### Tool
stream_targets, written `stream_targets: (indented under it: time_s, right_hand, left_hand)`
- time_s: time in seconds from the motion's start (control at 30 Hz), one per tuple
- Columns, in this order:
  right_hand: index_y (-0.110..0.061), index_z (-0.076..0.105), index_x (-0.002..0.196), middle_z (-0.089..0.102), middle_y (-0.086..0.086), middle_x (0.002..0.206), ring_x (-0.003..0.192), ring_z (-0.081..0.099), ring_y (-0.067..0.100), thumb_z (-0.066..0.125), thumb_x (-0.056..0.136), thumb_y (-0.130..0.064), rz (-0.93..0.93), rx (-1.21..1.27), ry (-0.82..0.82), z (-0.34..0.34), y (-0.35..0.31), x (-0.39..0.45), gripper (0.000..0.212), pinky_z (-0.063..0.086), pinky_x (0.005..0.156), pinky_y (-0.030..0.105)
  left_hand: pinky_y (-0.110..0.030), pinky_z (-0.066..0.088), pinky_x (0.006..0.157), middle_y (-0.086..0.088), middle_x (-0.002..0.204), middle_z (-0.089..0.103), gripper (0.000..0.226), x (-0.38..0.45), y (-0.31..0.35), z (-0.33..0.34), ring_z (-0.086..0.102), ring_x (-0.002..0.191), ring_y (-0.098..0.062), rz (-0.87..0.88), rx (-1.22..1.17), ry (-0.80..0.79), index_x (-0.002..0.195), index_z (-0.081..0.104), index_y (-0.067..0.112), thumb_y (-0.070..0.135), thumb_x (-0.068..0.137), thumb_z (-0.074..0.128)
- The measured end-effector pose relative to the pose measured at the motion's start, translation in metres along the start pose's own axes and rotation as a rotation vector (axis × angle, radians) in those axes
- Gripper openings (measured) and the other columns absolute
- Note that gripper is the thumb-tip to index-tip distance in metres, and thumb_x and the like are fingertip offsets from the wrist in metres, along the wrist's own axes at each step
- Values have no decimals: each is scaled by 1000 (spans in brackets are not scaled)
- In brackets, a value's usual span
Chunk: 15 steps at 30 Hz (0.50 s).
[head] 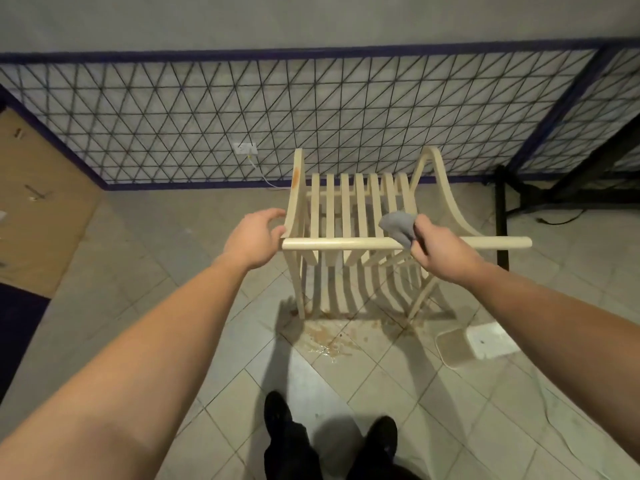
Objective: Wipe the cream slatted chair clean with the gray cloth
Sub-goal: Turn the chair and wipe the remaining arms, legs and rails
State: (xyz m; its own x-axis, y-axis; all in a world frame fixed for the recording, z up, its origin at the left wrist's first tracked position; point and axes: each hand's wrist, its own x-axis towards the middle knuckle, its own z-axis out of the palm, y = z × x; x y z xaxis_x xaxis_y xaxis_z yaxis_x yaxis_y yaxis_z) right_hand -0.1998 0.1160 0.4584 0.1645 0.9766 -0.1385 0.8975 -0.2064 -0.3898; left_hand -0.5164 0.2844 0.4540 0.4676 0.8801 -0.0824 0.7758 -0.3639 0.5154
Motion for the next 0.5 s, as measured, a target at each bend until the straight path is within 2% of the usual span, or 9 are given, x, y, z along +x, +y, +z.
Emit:
stream_targets:
  time_s: [0.07,0.13,0.2,0.3,0.37,0.43,0.5]
  right_hand:
    - [-19,34,114,60,4,76,68,61,27,46,99,-18,-13,-10,-20,10,-17,8,20,46,56,39]
    - [-29,29,139,64,4,93,78,62,24,45,98,-18,-80,21,-35,22,-42,20,45,53,69,41]
    - [-35,29,146,64,1,105,85,60,19,44,100,-23,-184,28,-48,37,-69,33,50,53,76,39]
    - [-35,45,138,66,-6,117,98,62,13,47,102,-33,-297,79,-36,60,-114,50,36,54,86,33]
    - [-31,55,130,62,-8,129,109,61,13,54,100,-29,-375,109,-23,76,-143,61,30,51,97,35]
    - [-26,61,118,56,-6,141,119,60,20,58,98,-25,-496,43,-34,91,-164,68,21,47,104,42]
    - [-25,64,111,55,-7,143,122,58,19,57,97,-21,-594,45,-78,91,-165,68,17,45,106,40]
  left_hand:
    - [-33,38,111,-4,136,63,34,-1,-20,-5,56,128,-25,-138,-125,46,134,61,15,22,102,55]
    - [-27,40,104,-6,129,67,30,-3,-35,-6,60,122,-25,-221,-196,51,128,65,11,19,101,55]
    - [-23,41,98,-6,124,69,26,-5,-47,-5,62,117,-24,-249,-238,8,123,69,11,18,101,56]
    - [-24,42,101,-5,123,70,25,-5,-55,-3,62,116,-21,-223,-293,-36,121,70,12,14,102,54]
    - [-26,42,105,-5,125,69,28,-3,-57,-3,61,119,-21,-196,-309,-38,123,69,11,10,102,51]
    - [-28,42,107,-5,126,69,28,-1,-62,-5,61,120,-21,-189,-318,-34,123,69,11,8,102,50]
    - [-27,42,106,-4,126,69,28,2,-68,-10,61,120,-20,-196,-331,-45,123,69,12,10,102,51]
